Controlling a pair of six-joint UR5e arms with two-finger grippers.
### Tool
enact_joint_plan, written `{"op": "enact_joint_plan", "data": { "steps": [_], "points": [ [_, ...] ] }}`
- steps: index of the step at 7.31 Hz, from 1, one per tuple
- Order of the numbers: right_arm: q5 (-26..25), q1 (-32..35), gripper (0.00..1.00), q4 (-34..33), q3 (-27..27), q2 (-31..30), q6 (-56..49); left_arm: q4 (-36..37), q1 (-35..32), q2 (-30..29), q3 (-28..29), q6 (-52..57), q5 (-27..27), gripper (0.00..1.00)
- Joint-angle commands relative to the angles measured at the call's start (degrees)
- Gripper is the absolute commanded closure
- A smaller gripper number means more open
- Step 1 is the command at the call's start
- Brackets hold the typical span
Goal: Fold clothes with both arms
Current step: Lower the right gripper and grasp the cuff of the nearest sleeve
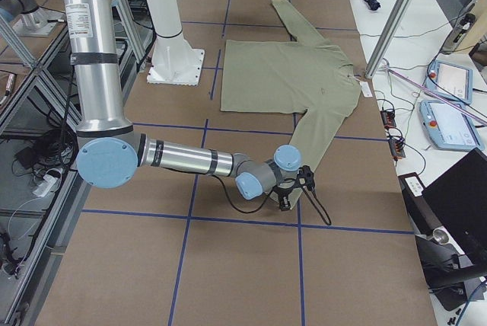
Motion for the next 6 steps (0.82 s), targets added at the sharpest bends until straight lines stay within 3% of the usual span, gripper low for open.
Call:
{"op": "enact_joint_plan", "data": {
  "steps": [1, 5, 6],
  "points": [
    [1.2, 0.0, 0.98, -0.1, 0.4, 0.1, -0.1, 0.0, 0.0, 0.0, 0.1, 0.1, 0.0, 0.0],
    [3.0, 0.5, 1.0, -0.1, 3.8, 2.0, 0.6, 0.0, 0.0, 0.1, 0.2, 0.1, 0.0, 0.0],
    [5.2, 1.0, 1.0, -3.1, 5.3, 4.8, 1.2, 0.0, 0.0, 0.3, 0.1, 0.1, 0.0, 0.0]
  ]
}}
